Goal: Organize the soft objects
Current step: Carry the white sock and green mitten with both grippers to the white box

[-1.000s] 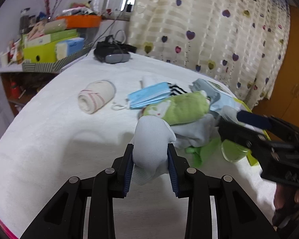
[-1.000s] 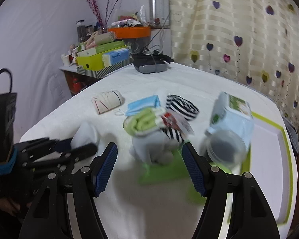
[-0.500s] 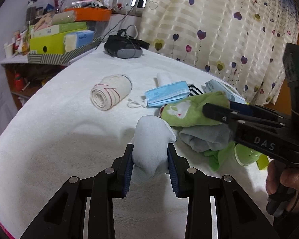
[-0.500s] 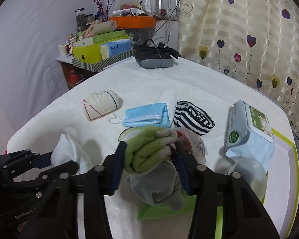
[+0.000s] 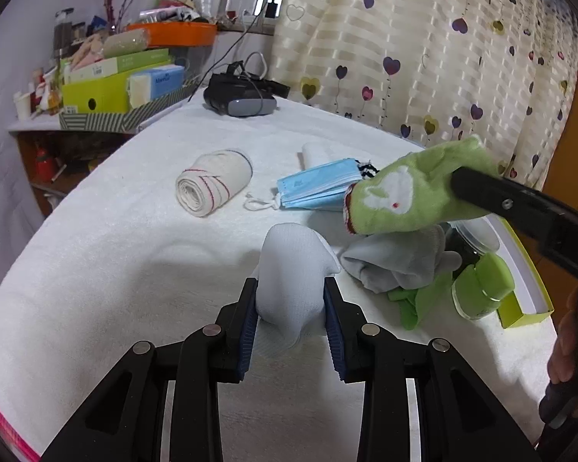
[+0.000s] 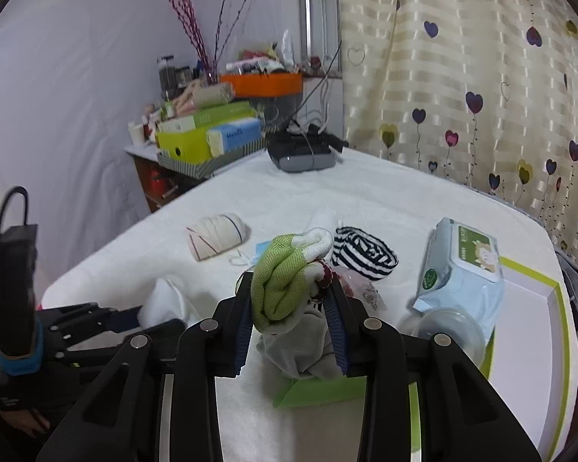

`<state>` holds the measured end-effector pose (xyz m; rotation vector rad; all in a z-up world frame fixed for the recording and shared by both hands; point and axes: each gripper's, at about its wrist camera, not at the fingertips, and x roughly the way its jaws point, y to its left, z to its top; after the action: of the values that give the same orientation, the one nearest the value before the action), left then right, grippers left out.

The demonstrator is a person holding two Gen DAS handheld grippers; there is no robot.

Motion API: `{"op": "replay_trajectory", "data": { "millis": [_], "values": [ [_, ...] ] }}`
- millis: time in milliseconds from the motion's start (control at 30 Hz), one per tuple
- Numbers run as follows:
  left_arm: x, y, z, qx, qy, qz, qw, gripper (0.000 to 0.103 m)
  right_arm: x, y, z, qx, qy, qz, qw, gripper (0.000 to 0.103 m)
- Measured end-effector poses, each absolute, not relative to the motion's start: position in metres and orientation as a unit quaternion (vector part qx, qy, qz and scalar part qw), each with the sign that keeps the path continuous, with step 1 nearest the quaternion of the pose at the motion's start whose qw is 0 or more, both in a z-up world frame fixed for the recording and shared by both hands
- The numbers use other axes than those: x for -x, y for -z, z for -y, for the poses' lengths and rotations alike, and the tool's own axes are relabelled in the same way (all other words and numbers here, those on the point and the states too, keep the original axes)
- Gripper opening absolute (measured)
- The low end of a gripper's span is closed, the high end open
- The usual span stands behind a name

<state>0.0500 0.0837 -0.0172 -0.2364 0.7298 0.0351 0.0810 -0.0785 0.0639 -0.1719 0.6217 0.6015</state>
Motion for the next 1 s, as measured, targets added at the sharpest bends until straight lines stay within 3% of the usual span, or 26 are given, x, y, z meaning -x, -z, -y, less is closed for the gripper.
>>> {"op": "replay_trajectory", "data": {
  "millis": [667,1000],
  "values": [
    [-0.031,-0.018,-0.037,0.073,-0.008,-0.330,0.941,0.031,-0.041,-0.089,0.149,0.015,-0.291,-0.252,0.923,0.036],
    [-0.043,-0.043,0.031,0.036,0.055,-0.309,0.949,0.031,-0.035,-0.097,0.232,-0.044,-0.226,-0.230,0.946,0.036]
  ]
}}
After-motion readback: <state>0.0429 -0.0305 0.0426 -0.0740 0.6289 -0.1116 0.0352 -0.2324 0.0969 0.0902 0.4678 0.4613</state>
